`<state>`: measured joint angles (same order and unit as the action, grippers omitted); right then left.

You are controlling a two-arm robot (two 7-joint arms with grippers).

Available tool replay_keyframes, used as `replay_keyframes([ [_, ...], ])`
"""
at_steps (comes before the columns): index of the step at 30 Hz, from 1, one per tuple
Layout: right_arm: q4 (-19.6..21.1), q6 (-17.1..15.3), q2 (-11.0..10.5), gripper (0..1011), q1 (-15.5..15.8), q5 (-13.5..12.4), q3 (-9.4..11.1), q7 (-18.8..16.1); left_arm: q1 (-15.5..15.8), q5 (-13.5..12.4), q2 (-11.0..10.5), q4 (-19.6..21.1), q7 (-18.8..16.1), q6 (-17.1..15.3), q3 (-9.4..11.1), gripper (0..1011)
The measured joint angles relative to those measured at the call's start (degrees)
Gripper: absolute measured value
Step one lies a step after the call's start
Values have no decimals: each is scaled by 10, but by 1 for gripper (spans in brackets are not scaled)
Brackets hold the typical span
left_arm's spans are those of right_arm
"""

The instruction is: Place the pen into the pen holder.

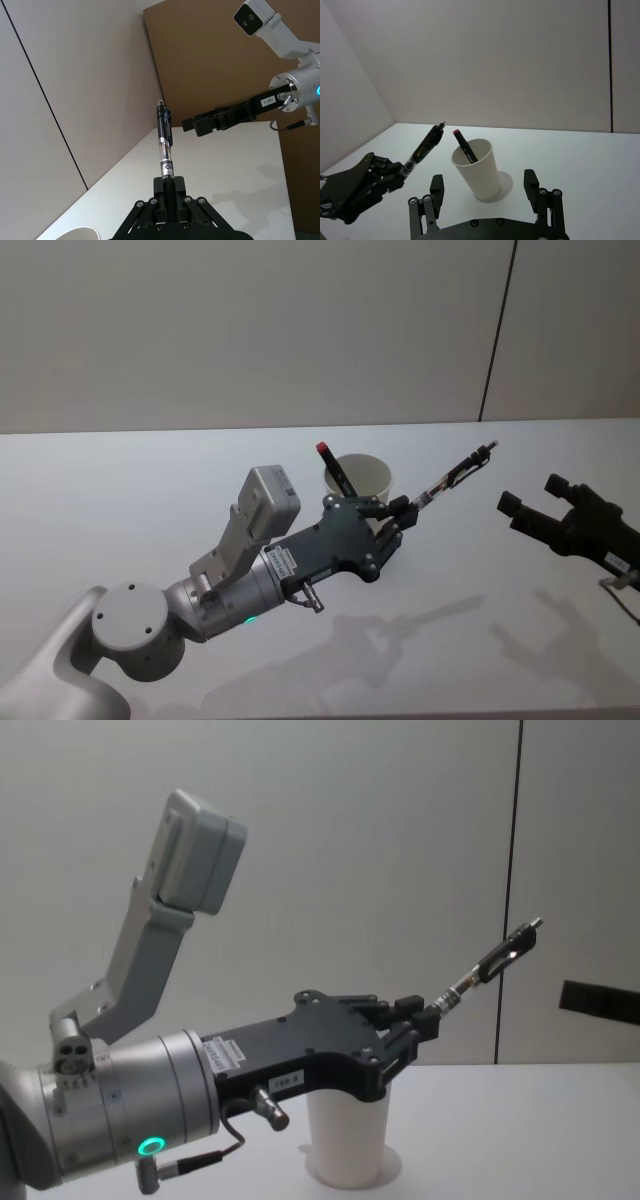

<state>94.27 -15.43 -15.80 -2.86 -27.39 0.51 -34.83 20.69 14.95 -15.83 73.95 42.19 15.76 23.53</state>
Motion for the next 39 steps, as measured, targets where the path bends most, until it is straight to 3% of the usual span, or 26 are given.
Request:
replay_keyframes([
  [5, 10, -12, 3, 1001, 6, -32, -3, -3, 0, 0, 0, 0, 0, 0, 0, 134],
  [19, 27, -38, 15, 1001, 12, -80, -16, 2, 0, 0, 0, 0, 0, 0, 0, 134],
  [39, 35, -70, 53, 1001, -4, -127, -47, 95, 0, 0, 0, 0, 0, 0, 0, 134],
])
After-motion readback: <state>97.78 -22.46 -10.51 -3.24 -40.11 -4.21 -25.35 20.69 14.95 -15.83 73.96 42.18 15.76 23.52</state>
